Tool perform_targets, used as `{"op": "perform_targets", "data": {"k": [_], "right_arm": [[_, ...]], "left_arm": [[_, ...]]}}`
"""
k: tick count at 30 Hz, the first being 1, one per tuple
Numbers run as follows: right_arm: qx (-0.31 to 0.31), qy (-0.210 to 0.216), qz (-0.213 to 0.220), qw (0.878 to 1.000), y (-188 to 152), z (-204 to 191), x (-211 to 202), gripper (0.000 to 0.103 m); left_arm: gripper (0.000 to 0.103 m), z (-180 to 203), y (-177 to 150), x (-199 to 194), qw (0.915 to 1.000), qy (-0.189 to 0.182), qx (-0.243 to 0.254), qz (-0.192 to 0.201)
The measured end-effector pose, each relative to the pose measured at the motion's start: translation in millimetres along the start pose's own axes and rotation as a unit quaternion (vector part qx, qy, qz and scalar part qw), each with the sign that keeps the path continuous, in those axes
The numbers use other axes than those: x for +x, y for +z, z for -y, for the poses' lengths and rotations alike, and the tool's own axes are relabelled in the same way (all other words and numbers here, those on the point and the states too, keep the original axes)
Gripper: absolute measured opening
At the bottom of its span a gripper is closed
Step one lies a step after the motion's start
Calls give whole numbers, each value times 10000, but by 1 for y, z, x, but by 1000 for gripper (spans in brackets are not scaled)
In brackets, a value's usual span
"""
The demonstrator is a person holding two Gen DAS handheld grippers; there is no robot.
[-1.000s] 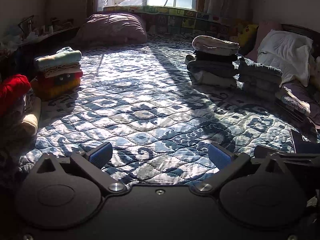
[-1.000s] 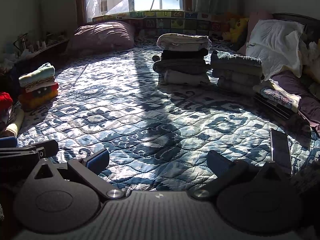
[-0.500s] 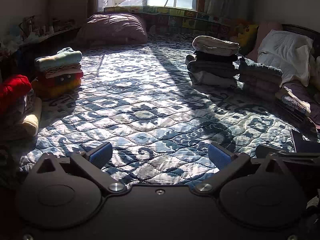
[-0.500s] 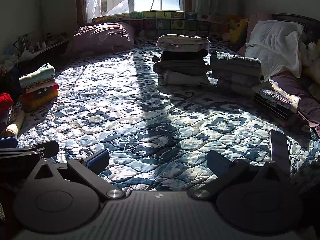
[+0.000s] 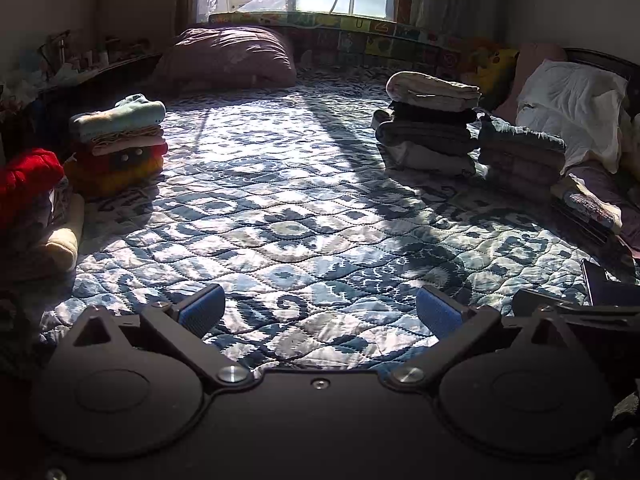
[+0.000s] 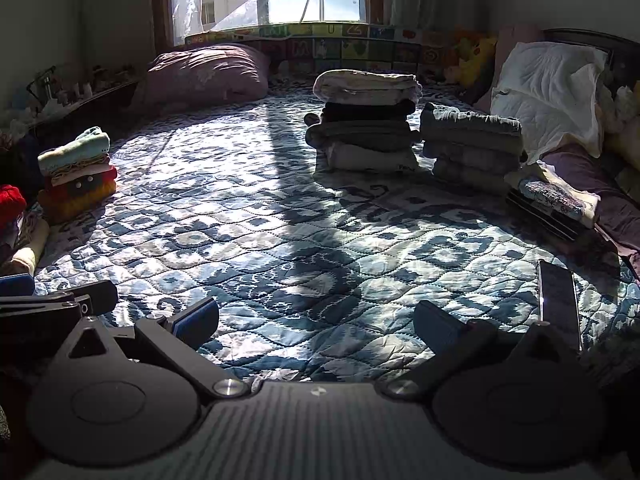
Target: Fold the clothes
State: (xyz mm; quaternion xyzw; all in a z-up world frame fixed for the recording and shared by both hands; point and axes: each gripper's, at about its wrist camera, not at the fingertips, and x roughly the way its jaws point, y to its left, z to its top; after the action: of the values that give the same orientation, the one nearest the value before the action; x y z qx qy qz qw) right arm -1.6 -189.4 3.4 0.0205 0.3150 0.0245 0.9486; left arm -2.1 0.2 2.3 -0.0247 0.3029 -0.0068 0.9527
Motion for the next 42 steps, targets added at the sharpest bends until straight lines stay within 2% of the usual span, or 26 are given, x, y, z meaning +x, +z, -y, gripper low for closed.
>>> {"op": "perform_targets", "data": {"k": [17,26,31,37,38,41,42], "right_arm": [[13,29,60,10000,0,3,-7,103],[270,200,338,9989,7,19,-16,103],[430,214,447,9978,13,32,-10,103],[776,-7,579,9953,19,68,11,103],[860,-22,616,9944,19,78,17,103],[1142,-82,773,9904,20,105,30,103],[1285,-117,861,9879,21,116,34,103]], "left_arm": [[103,2,0,-8,10000,24,8,56],[103,11,6,-11,9999,-99,61,109],[103,15,17,-3,9992,-365,-2,188],[103,34,35,17,9931,-834,48,826],[103,40,39,24,9925,-941,104,777],[103,63,57,55,9919,-1231,265,187],[103,71,62,65,9892,-1441,269,23]]}}
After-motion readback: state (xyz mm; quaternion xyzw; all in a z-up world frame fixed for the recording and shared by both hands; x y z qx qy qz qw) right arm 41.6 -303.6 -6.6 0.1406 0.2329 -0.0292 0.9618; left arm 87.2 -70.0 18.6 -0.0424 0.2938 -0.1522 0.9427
